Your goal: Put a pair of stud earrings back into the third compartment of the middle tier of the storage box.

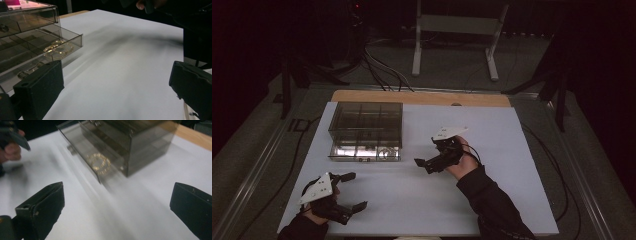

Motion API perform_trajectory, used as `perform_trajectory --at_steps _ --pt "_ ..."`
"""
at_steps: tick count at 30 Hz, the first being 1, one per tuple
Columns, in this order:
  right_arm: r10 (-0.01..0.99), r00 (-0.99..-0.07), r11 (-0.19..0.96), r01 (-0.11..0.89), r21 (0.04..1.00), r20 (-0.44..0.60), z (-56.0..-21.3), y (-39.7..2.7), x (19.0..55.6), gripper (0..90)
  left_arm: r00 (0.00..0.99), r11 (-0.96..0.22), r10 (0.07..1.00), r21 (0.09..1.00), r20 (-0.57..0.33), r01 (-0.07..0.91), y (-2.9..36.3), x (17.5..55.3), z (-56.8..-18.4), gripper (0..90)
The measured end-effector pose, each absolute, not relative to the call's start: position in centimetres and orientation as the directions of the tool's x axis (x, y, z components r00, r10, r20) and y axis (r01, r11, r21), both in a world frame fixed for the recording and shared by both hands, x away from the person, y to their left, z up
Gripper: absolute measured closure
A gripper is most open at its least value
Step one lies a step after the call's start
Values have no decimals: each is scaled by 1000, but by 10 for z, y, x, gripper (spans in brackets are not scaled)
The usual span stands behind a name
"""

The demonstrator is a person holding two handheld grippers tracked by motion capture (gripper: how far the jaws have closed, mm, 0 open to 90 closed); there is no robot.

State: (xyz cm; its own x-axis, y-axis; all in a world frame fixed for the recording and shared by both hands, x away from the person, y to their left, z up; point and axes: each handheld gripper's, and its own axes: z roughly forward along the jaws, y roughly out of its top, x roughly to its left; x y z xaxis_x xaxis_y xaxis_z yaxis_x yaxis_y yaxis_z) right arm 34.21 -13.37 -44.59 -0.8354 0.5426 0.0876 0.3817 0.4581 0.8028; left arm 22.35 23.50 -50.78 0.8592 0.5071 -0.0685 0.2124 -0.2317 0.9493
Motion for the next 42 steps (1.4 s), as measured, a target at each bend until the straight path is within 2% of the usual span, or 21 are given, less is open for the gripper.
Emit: perform_trajectory --at_steps 11,21,28,42 --pt "603 -789 428 444 787 117 -478 -177 329 0 859 -238 507 947 -67 215 234 223 -509 6" --pt "653 -751 425 469 774 97 -505 -212 309 0 860 -244 507 946 -65 215 234 223 -509 6" --pt "670 -739 435 461 774 64 -512 -235 292 0 860 -244 507 946 -63 214 234 223 -509 6" --pt "731 -677 383 513 768 88 -519 -281 263 0 858 -249 510 944 -62 216 234 223 -510 6"
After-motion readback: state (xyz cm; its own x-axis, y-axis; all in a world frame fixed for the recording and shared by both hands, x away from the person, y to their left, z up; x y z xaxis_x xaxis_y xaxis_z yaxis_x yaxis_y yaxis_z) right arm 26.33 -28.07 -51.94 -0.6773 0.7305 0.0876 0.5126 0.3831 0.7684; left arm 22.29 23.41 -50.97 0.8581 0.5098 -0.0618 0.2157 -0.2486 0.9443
